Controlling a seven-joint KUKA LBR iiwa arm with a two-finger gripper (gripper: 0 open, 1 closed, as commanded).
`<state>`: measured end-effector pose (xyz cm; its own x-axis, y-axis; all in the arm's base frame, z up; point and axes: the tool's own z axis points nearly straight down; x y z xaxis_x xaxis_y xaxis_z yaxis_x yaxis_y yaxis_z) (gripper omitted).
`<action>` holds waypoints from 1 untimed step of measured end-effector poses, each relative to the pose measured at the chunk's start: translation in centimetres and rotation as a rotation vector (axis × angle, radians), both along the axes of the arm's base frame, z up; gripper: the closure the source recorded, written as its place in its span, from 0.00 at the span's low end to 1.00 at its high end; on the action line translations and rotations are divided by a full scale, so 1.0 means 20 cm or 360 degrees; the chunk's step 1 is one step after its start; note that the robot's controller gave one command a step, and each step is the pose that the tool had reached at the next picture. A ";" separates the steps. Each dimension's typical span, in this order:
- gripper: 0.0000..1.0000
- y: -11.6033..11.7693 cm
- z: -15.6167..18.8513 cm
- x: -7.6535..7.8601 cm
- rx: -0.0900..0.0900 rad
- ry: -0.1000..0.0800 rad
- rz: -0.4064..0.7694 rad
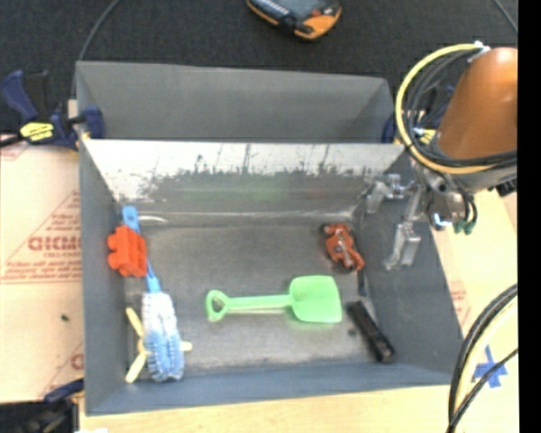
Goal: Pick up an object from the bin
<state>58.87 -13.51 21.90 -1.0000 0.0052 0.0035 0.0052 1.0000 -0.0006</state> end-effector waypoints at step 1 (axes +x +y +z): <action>0.00 0.00 0.03 0.01 -0.0002 -0.0013 0.0009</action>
Offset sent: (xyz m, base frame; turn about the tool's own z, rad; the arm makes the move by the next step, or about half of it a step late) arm -0.0155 0.0954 -0.1490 -0.2138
